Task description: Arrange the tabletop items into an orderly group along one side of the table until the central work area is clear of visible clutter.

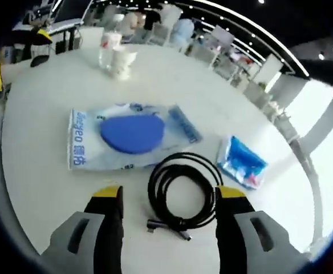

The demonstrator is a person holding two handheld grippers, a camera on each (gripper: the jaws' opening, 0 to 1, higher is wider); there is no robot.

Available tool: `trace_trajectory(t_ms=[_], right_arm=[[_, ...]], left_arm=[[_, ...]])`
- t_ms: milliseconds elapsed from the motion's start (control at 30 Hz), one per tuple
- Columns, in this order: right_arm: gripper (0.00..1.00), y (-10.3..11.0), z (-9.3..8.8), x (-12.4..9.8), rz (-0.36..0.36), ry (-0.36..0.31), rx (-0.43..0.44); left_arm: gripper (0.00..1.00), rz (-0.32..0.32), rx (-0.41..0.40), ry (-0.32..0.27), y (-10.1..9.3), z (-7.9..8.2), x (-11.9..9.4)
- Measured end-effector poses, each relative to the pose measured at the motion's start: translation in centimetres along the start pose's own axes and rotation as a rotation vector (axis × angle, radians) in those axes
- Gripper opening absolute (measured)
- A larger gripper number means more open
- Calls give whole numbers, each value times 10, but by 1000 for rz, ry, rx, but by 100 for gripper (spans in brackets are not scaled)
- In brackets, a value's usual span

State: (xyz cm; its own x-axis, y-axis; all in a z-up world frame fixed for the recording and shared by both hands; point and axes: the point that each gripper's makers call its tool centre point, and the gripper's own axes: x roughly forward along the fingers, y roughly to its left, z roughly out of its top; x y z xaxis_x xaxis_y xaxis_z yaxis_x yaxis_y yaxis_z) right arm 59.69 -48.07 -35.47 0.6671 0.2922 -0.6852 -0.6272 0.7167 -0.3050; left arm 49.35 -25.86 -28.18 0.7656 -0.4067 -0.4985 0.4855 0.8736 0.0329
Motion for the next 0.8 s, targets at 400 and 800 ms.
trace_trajectory(t_ms=[400,800], right_arm=[[99,0,24,-2,86,-84,155],[99,-5,39,0,131,-110,132]], left_arm=[[99,17,-3,6,4,-2,2],[99,25,12,46,2,-8,7]])
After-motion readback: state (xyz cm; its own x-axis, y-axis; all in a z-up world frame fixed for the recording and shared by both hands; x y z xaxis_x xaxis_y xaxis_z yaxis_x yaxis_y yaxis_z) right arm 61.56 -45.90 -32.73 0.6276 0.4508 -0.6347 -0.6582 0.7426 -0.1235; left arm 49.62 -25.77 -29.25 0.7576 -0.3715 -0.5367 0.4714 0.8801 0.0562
